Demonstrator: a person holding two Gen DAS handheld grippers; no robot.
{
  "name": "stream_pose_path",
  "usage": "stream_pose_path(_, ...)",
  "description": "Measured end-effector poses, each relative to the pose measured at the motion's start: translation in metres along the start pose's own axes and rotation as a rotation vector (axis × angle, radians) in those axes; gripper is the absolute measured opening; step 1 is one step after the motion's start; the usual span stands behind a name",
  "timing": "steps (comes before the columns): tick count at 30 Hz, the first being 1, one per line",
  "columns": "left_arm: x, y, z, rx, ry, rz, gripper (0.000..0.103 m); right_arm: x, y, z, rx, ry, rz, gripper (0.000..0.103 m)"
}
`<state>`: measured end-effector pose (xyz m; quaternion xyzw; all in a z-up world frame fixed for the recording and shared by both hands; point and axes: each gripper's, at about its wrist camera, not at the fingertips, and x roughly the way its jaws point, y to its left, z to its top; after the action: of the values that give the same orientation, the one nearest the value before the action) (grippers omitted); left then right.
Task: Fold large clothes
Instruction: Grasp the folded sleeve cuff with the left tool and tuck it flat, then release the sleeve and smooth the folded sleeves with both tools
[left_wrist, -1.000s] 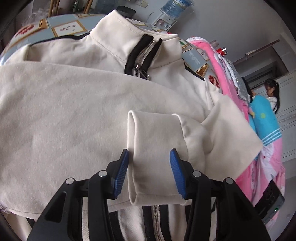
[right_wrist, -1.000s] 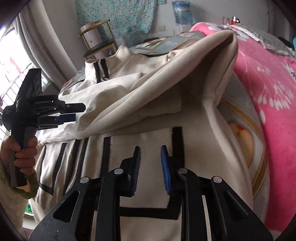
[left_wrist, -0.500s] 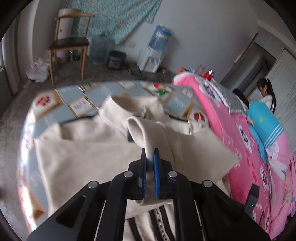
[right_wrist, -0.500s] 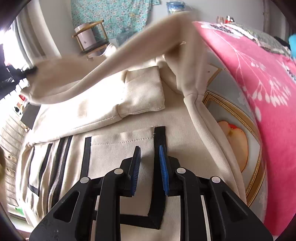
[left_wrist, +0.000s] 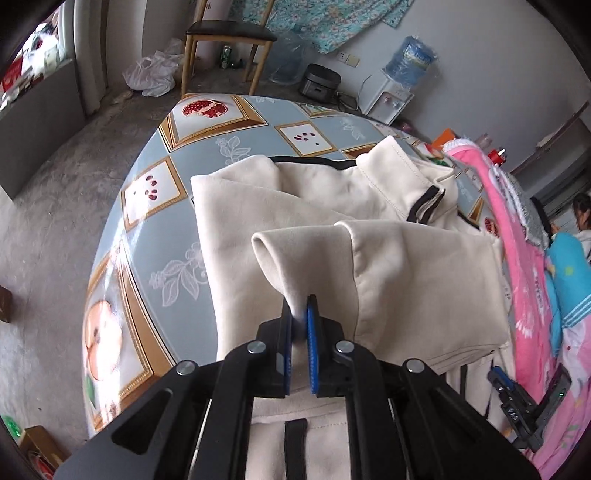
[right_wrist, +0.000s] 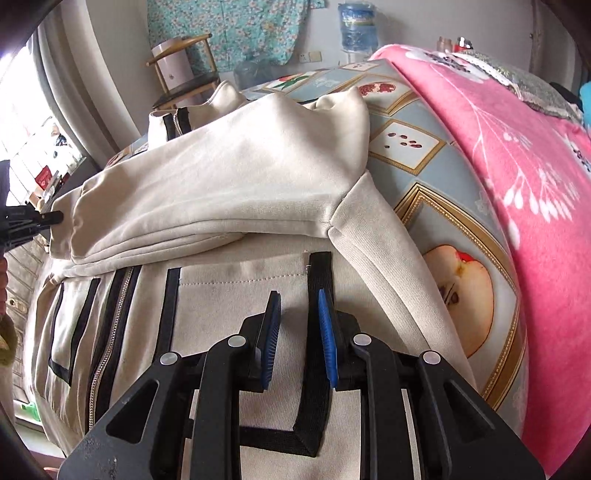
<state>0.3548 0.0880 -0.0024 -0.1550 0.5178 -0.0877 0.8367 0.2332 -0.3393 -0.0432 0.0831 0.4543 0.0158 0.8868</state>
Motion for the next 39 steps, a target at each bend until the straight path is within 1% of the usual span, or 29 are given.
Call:
stream_pose_path(2,-0.005,0.002,-0.002,-0.019,-0.005,-0.039,0.007,0.003,-0.001,0.001,-0.003,0.005,-0.002,0.020)
stream_pose_path(3,-0.006,0.002,-0.002,-0.018,-0.008,-0.045,0.007,0.004,0.000,0.001,-0.004,0.006,-0.004,0.020)
stream_pose_path(5,-0.002,0.001,-0.001,-0.009,-0.003,-0.016,0.007,0.005,0.001,0.003,-0.009,0.008,-0.009,0.020)
stream_pose_path(7,0.011,0.003,-0.002,0.009,0.028,0.043,0.007,0.006,0.001,0.003,-0.005,0.011,-0.009,0.021)
stream_pose_path(8,0.018,0.004,-0.002,0.029,0.043,0.072,0.009,0.005,0.000,0.004,0.000,0.015,-0.004,0.021)
stream_pose_path(9,0.026,0.005,-0.003,0.045,0.061,0.098,0.012,0.005,-0.001,0.005,0.010,0.026,0.005,0.022)
stream_pose_path(10,0.031,0.007,-0.004,0.050,0.069,0.113,0.013,0.003,-0.003,0.007,0.022,0.039,0.016,0.025)
stream_pose_path(12,0.029,0.009,-0.006,0.056,0.053,0.108,0.014,-0.007,-0.009,0.013,0.053,0.051,0.043,0.029)
stream_pose_path(15,0.019,0.007,-0.008,0.109,0.016,0.141,0.014,-0.030,-0.023,0.032,0.096,0.040,0.116,0.035)
stream_pose_path(17,0.013,0.007,-0.010,0.141,-0.001,0.177,0.012,-0.040,-0.034,0.053,0.137,0.034,0.156,0.042)
stream_pose_path(19,0.007,0.009,-0.010,0.153,-0.018,0.205,0.012,-0.044,-0.046,0.076,0.182,0.027,0.178,0.044)
stream_pose_path(20,0.001,0.010,-0.010,0.154,-0.041,0.212,0.012,-0.040,-0.051,0.090,0.199,0.030,0.180,0.046)
stream_pose_path(21,-0.006,0.010,-0.010,0.152,-0.066,0.196,0.012,-0.035,-0.054,0.103,0.199,0.032,0.180,0.046)
stream_pose_path(22,-0.014,0.010,-0.011,0.143,-0.096,0.159,0.012,-0.027,-0.057,0.113,0.202,0.033,0.176,0.046)
stream_pose_path(24,-0.021,0.006,-0.011,0.138,-0.117,0.093,0.012,0.000,-0.063,0.136,0.216,0.061,0.149,0.046)
stream_pose_path(26,-0.018,-0.001,-0.011,0.144,-0.100,0.032,0.012,0.026,-0.066,0.152,0.223,0.075,0.110,0.045)
stream_pose_path(28,-0.007,-0.008,-0.012,0.156,-0.063,-0.004,0.012,0.049,-0.067,0.163,0.230,0.094,0.101,0.045)
stream_pose_path(30,0.005,-0.019,-0.015,0.201,-0.039,-0.005,0.012,0.070,-0.066,0.169,0.245,0.124,0.082,0.042)
stream_pose_path(31,0.014,-0.022,-0.017,0.218,-0.015,-0.005,0.012,0.078,-0.066,0.170,0.246,0.134,0.080,0.035)
stream_pose_path(32,0.019,-0.023,-0.019,0.221,0.000,0.000,0.012,0.085,-0.064,0.170,0.240,0.147,0.073,0.023)
stream_pose_path(34,0.030,-0.022,-0.023,0.228,0.023,0.049,0.012,0.091,-0.062,0.168,0.215,0.149,0.046,0.007)
stream_pose_path(36,0.033,-0.017,-0.028,0.225,0.029,0.073,0.012,0.079,-0.054,0.165,0.181,0.090,0.007,0.005)
stream_pose_path(37,0.033,-0.013,-0.029,0.214,0.033,0.072,0.012,0.069,-0.051,0.163,0.164,0.055,-0.014,0.005)
stream_pose_path(39,0.032,-0.008,-0.031,0.203,0.029,0.065,0.012,0.059,-0.051,0.159,0.174,0.023,-0.026,0.005)
